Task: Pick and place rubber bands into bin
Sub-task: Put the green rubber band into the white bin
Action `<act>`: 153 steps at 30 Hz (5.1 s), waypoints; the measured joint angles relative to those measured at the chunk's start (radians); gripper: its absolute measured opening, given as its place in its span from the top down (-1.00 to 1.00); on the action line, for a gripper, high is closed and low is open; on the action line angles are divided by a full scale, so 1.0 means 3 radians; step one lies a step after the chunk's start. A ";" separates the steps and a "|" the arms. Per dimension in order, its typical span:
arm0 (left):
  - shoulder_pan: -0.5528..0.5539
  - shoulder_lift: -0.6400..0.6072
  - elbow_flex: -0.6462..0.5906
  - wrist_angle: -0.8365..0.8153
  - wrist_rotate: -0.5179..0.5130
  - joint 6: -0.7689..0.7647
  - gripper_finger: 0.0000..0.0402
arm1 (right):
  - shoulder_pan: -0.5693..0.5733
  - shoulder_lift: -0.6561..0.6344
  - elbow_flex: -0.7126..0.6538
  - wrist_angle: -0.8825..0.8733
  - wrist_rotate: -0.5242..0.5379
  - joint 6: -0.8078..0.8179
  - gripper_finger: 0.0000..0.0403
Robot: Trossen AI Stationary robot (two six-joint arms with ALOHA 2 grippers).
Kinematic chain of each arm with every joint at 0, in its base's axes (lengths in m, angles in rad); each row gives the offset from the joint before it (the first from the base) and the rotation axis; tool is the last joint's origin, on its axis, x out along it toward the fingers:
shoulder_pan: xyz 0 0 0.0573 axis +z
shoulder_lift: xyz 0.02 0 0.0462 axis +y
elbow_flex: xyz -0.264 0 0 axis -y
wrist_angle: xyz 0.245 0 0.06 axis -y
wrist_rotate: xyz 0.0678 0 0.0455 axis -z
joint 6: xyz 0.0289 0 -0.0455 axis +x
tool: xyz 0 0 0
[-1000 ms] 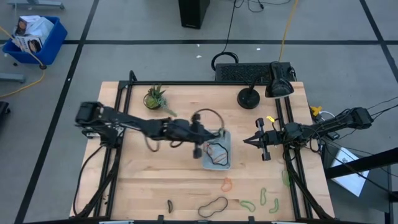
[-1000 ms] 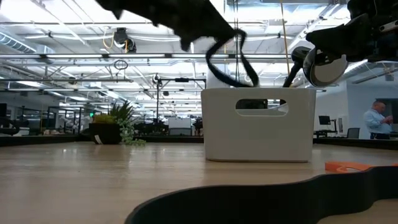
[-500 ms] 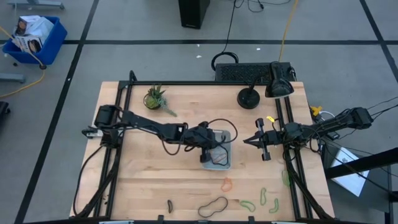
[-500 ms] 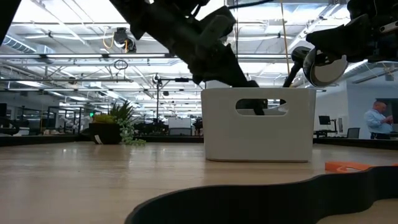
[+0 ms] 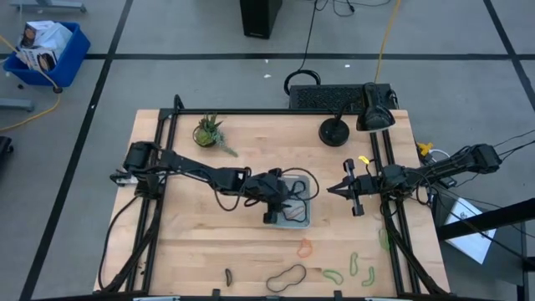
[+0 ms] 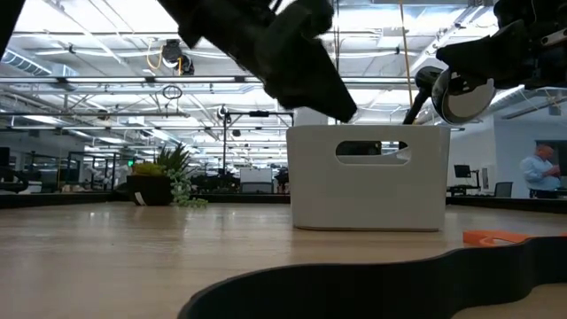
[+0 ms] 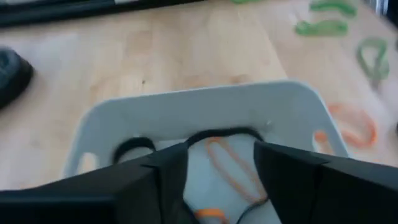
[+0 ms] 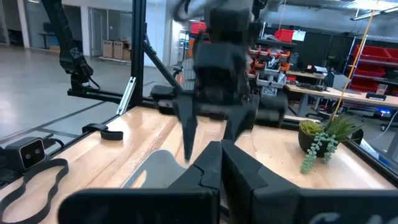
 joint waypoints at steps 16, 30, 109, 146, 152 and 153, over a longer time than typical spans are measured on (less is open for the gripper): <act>-0.0022 -0.1993 -0.1753 0.1050 -0.0015 0.0301 0.95 | 0.0001 0.0006 0.0000 -0.0026 -0.0001 0.0103 0.98; -0.0176 -0.3218 -0.3369 0.2417 -0.0734 0.0222 0.98 | 0.0002 0.0004 0.0004 -0.0086 -0.0003 0.0214 0.98; -0.0557 -0.3110 -0.3375 0.2432 -0.1115 0.0107 0.79 | 0.2498 0.4069 0.2811 -0.2262 0.0614 0.2259 0.13; -0.0557 -0.3109 -0.3375 0.2351 -0.1116 0.0137 0.79 | 0.1495 0.2743 0.3566 -0.3217 0.2075 -0.0091 1.00; -0.0557 -0.3109 -0.3375 0.2328 -0.1116 0.0147 0.79 | 0.0679 0.2720 0.3213 -0.2762 0.1402 -0.0408 1.00; -0.0557 -0.3109 -0.3375 0.2326 -0.1116 0.0163 0.79 | 0.0569 0.2723 0.3144 -0.2743 0.1294 -0.0380 1.00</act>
